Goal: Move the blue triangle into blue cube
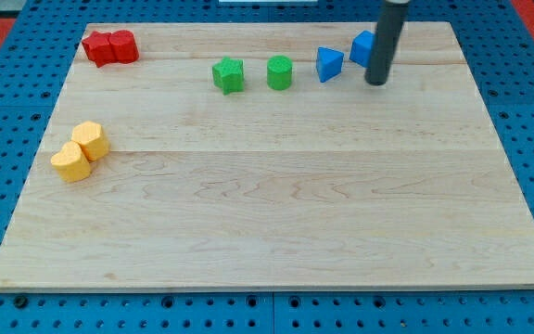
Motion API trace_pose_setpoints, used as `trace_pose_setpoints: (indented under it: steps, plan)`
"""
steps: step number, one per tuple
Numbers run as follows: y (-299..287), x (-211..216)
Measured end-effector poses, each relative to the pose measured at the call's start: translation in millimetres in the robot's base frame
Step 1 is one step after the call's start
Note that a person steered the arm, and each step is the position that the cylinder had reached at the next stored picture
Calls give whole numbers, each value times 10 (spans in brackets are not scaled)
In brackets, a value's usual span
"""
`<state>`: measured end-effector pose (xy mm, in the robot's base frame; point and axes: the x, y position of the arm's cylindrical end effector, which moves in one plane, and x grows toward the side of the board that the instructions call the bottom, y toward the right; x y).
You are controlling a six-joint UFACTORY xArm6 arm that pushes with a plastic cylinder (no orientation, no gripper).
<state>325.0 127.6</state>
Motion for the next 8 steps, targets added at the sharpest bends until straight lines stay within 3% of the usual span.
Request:
trace_pose_setpoints:
  steps: [1,2,5,7,8]
  plan:
    - [-478,-4]
    - [-565,-209]
    - [-145,-584]
    - [-121,-459]
    - [180,-452]
